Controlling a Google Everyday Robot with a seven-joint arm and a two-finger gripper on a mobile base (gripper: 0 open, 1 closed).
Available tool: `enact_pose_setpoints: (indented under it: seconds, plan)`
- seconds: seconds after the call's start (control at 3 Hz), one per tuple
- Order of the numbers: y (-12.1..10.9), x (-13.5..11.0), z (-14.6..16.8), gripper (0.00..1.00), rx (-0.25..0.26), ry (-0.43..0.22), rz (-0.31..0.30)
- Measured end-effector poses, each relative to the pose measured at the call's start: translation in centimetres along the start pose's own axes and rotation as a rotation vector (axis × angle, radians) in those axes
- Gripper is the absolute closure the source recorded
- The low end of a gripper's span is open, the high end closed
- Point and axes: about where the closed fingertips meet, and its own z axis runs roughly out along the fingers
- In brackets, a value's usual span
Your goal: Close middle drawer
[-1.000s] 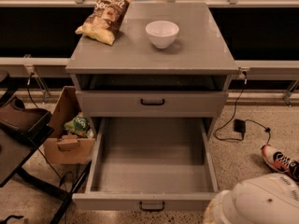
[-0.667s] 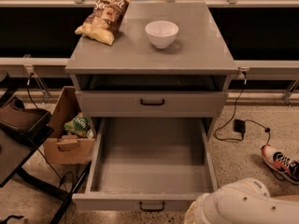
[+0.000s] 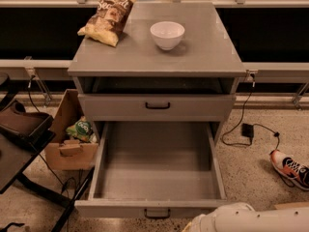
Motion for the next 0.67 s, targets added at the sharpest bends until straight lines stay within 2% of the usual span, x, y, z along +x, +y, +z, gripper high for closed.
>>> enact_pose_setpoints:
  seconds: [0.67]
  plan:
    - [-1.3, 1.5, 9.2, 1.0, -0.096, -0.151, 0.119]
